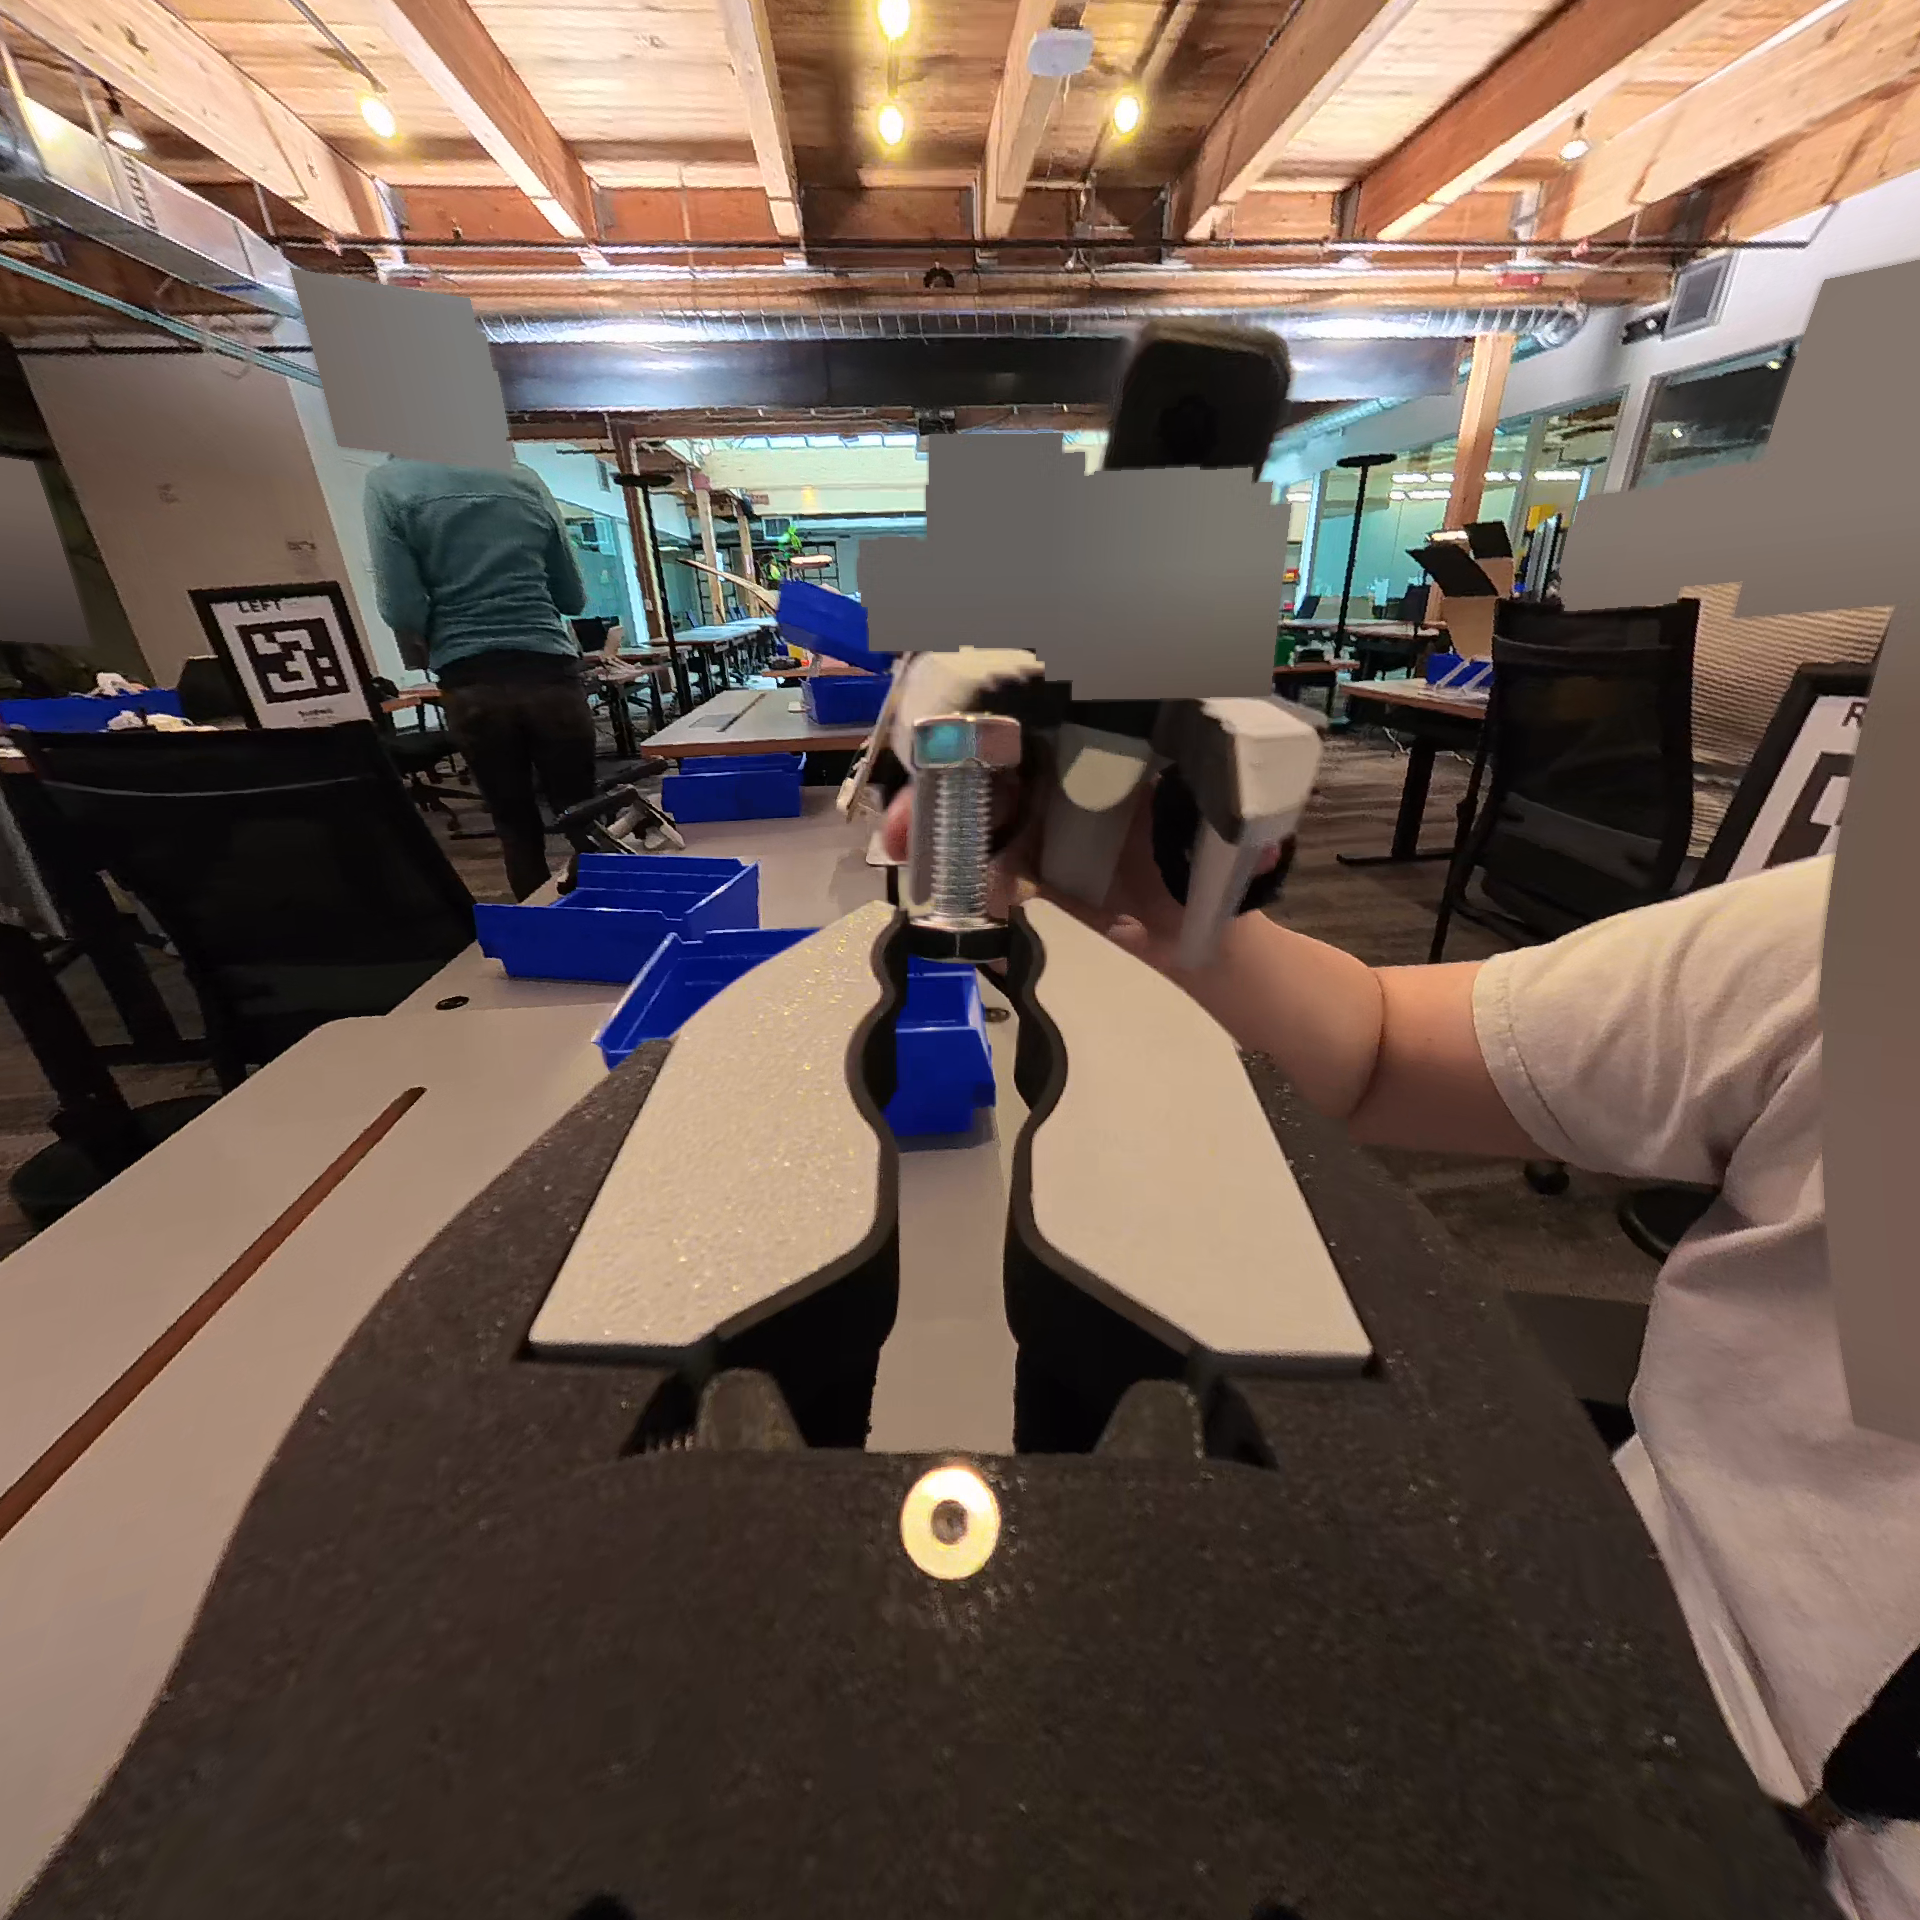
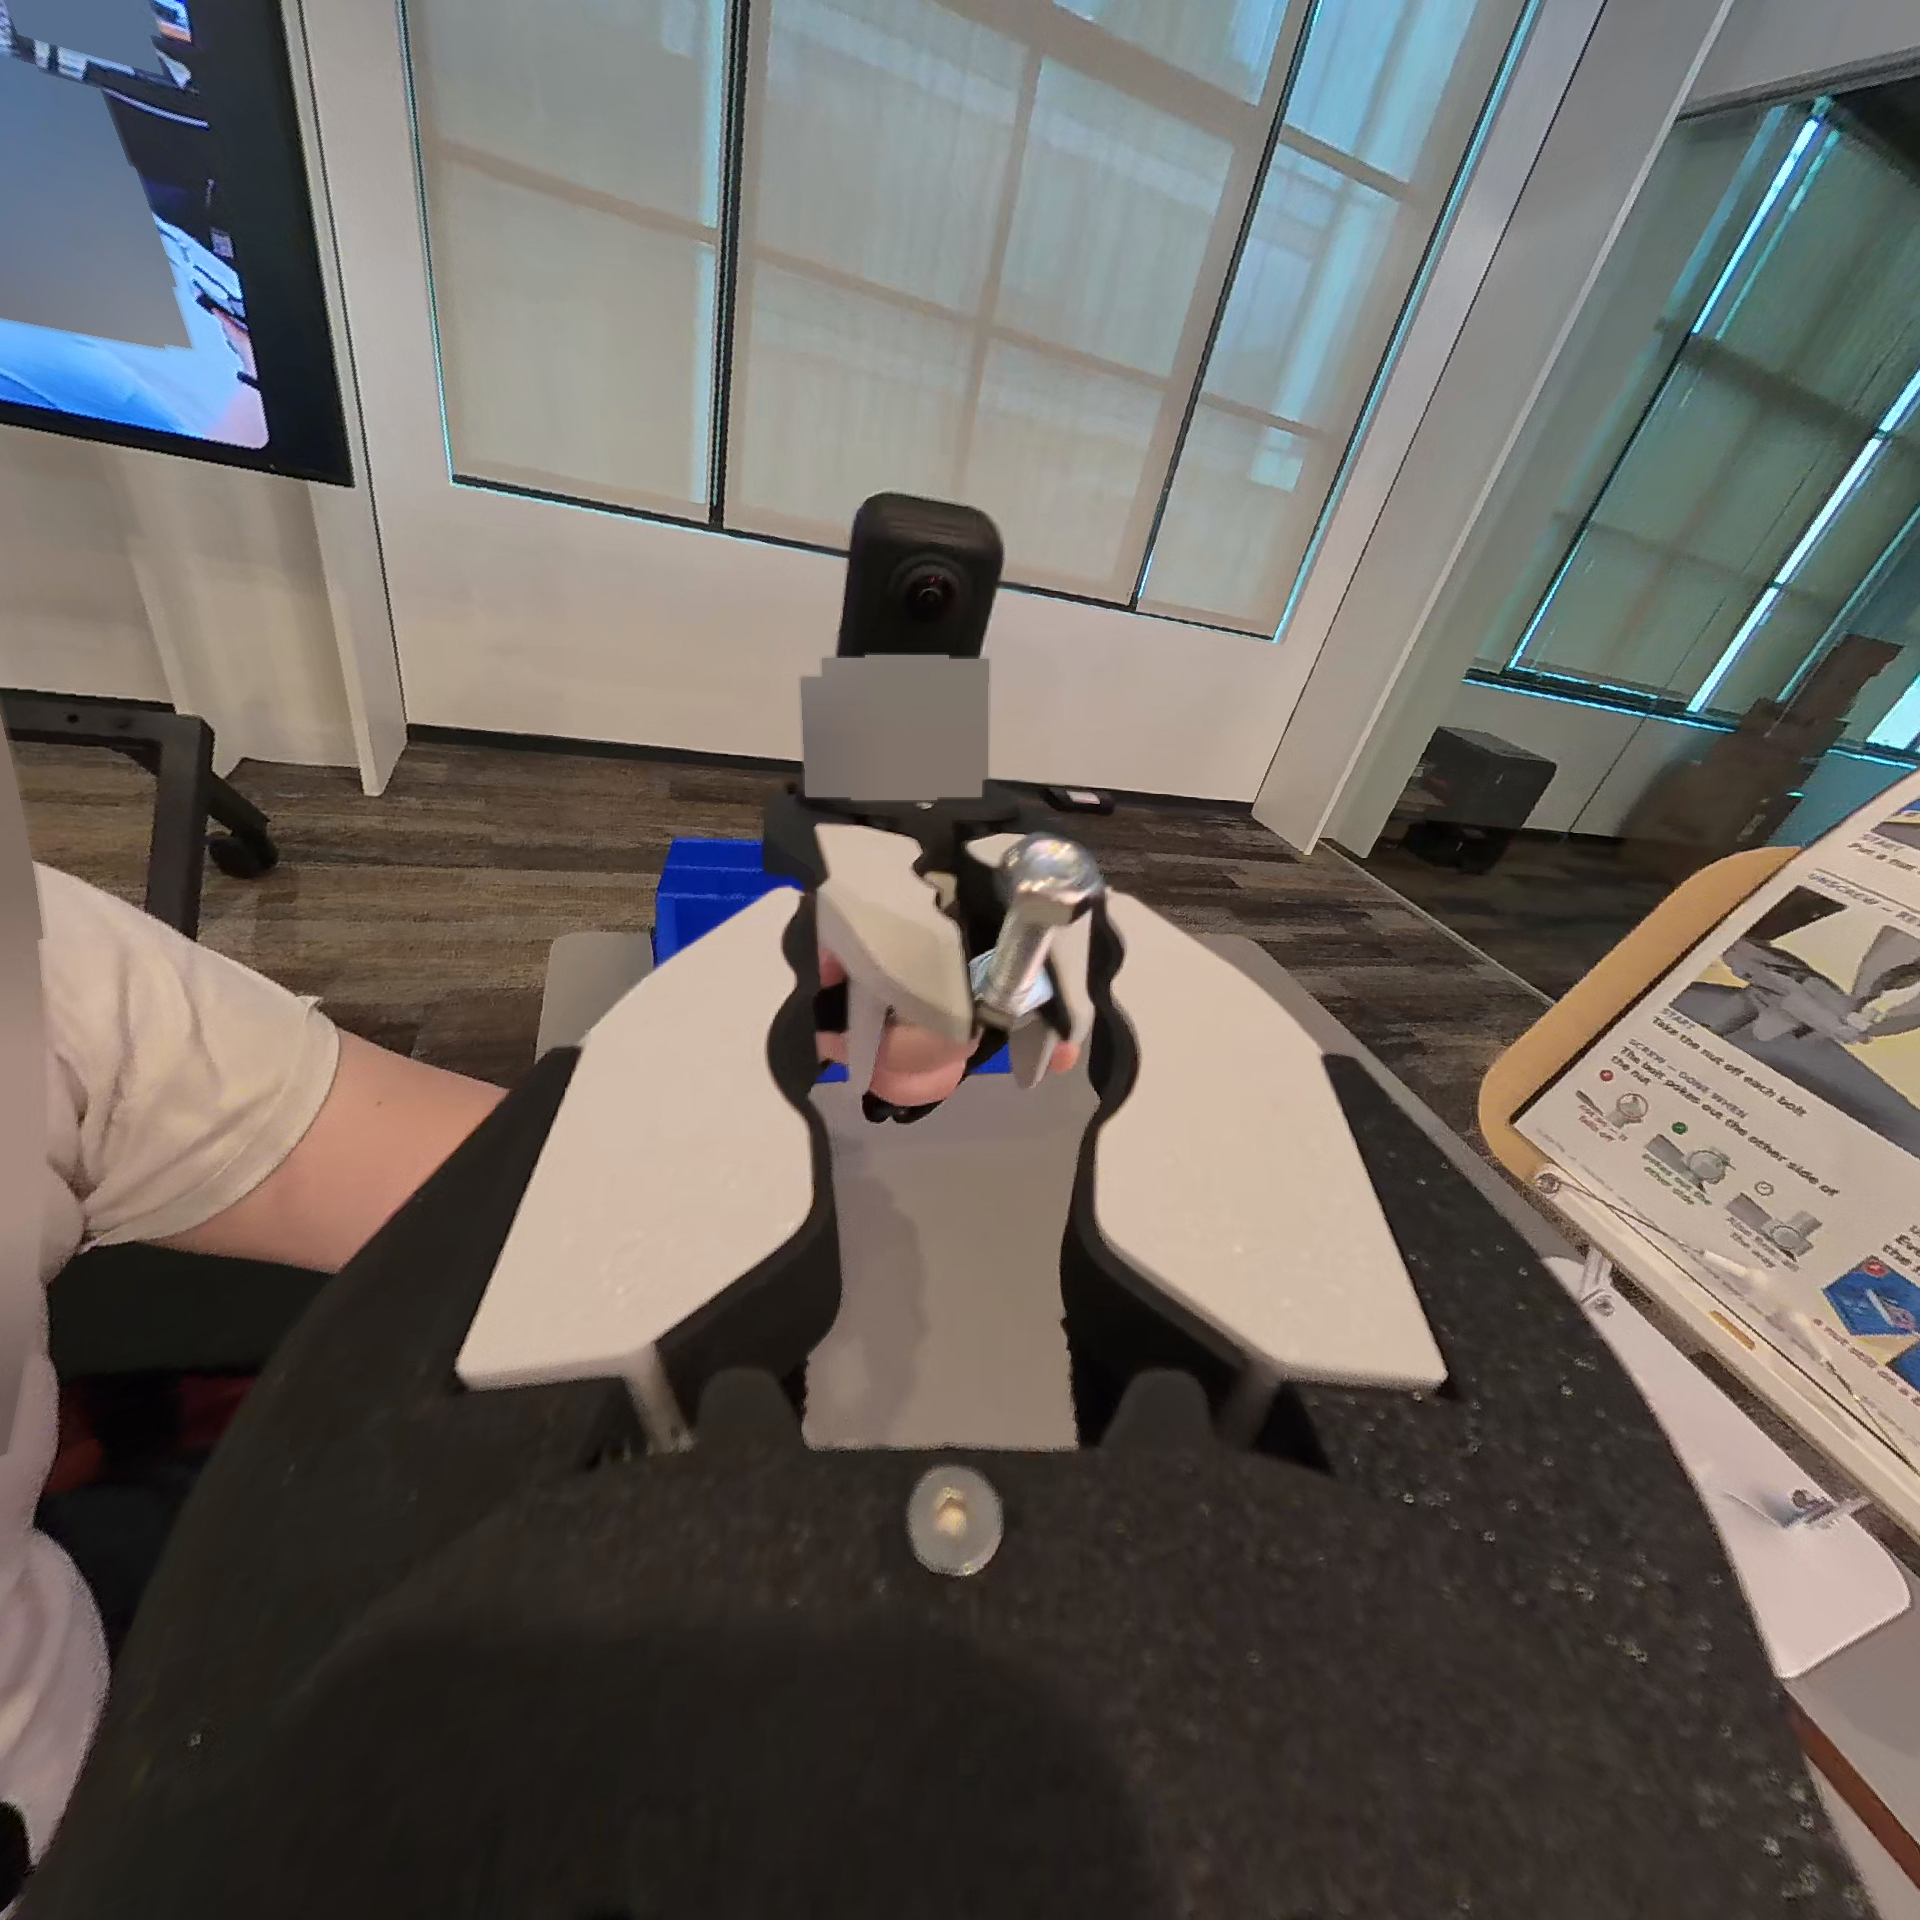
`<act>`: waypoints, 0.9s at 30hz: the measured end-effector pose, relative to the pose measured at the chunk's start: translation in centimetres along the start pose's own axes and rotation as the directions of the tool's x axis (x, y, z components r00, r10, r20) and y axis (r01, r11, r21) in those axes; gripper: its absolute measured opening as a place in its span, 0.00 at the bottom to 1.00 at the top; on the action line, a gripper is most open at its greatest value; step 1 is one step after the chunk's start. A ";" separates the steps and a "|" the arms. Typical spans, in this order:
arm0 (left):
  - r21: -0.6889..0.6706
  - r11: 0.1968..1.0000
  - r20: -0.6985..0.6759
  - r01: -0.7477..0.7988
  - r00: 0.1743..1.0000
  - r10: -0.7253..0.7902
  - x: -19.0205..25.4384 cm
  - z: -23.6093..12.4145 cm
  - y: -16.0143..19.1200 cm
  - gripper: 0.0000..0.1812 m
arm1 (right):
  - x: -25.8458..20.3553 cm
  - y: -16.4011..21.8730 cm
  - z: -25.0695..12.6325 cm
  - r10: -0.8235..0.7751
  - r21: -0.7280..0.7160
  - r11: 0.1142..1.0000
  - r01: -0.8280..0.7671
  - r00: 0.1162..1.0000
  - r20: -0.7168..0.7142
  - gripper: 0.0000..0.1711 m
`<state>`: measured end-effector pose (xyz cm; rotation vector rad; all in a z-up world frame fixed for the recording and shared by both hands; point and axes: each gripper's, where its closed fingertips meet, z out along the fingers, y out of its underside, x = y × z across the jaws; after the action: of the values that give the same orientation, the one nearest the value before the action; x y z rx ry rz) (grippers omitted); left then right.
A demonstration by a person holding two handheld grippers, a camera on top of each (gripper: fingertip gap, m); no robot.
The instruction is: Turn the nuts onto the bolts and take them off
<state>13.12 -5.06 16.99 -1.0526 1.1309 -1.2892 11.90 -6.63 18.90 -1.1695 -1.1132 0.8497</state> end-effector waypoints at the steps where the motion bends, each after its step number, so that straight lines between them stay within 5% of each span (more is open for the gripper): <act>1: 0.009 1.000 0.009 0.003 1.000 -0.003 -0.2 -0.2 -0.2 0.10 | -0.4 0.1 -0.1 -0.006 0.001 1.000 0.006 1.000 0.006 0.28; 11: -0.004 1.000 0.002 -0.003 1.000 0.003 -0.1 -0.1 0.1 0.10 | 0.1 -0.7 0.3 0.027 0.037 0.999 -0.027 1.000 -0.005 0.31; 14: 0.003 1.000 0.025 -0.004 1.000 0.004 -0.6 -0.5 -0.1 0.10 | -0.7 -0.4 -0.4 0.033 0.028 0.999 -0.033 0.999 0.033 0.23; 24: -0.014 1.000 0.024 -0.006 1.000 0.006 -0.7 -0.1 0.3 0.10 | 0.4 0.0 0.5 0.048 0.016 0.999 -0.048 0.999 -0.014 0.34; 27: 0.002 1.000 0.038 0.006 0.999 -0.007 -1.1 -0.4 0.0 0.10 | -0.3 0.1 0.0 0.040 0.006 0.999 -0.040 0.999 0.008 0.26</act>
<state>12.73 -3.96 16.92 -1.0761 1.0984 -1.2699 11.87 -6.88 18.76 -1.1884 -1.0957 0.8885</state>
